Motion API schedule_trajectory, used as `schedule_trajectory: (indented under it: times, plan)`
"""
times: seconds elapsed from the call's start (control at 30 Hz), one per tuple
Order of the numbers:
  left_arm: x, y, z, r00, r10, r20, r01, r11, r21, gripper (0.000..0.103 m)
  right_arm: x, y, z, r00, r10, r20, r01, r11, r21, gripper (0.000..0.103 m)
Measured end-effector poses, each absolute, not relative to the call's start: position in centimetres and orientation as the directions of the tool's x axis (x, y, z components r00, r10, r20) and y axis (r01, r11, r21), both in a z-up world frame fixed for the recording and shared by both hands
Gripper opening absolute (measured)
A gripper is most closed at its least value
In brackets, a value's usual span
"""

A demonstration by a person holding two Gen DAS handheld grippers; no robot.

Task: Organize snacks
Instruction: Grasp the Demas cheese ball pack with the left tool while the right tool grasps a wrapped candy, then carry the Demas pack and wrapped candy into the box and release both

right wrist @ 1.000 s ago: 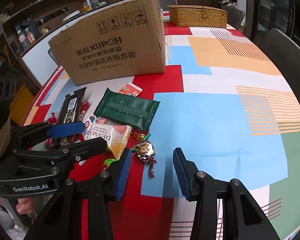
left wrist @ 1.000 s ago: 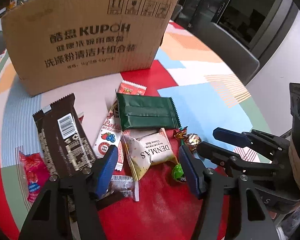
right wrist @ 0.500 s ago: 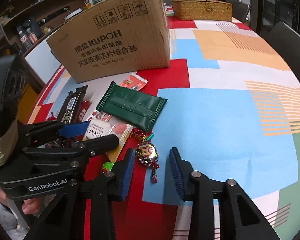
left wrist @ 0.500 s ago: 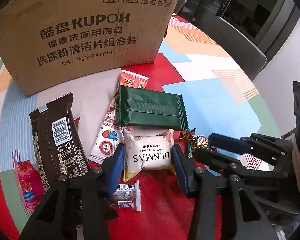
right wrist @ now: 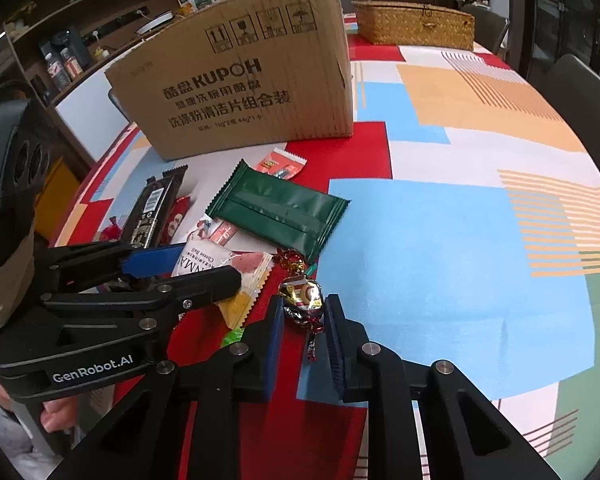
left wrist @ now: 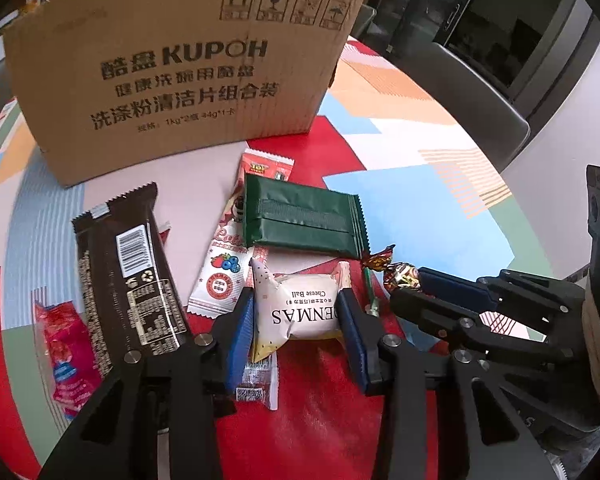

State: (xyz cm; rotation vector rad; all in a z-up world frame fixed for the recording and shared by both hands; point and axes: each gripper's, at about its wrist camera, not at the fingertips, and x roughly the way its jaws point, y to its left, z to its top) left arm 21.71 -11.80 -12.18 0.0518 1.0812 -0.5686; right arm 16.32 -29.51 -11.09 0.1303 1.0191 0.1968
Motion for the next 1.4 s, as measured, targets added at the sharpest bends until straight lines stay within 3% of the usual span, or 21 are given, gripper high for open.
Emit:
schedule_trajectory:
  times: [0.57, 1.0, 1.4]
  plan:
    - [20.9, -9.9, -5.8, 0.529, -0.396, -0.751, 0.454, 0.880, -0.144, 0.041, 16.1, -29.0, -6.1, 0.615, 0.198, -0.763, -0.124, 0.980, 0.154, 0.022]
    - [22.3, -7.4, 2.3, 0.706, -0.397, -0.587, 0.423, 0.900, -0.100, 0.041, 18.2, -27.4, 0.9, 0.754, 0.201, -0.625, -0.161, 0.980, 0.121, 0.022]
    - [25.8, -5.8, 7.1, 0.794, -0.333, -0.509, 0.366, 0.930, -0.038, 0.041, 23.1, -26.5, 6.1, 0.824, 0.217, -0.524, -0.186, 0.976, 0.112, 0.022]
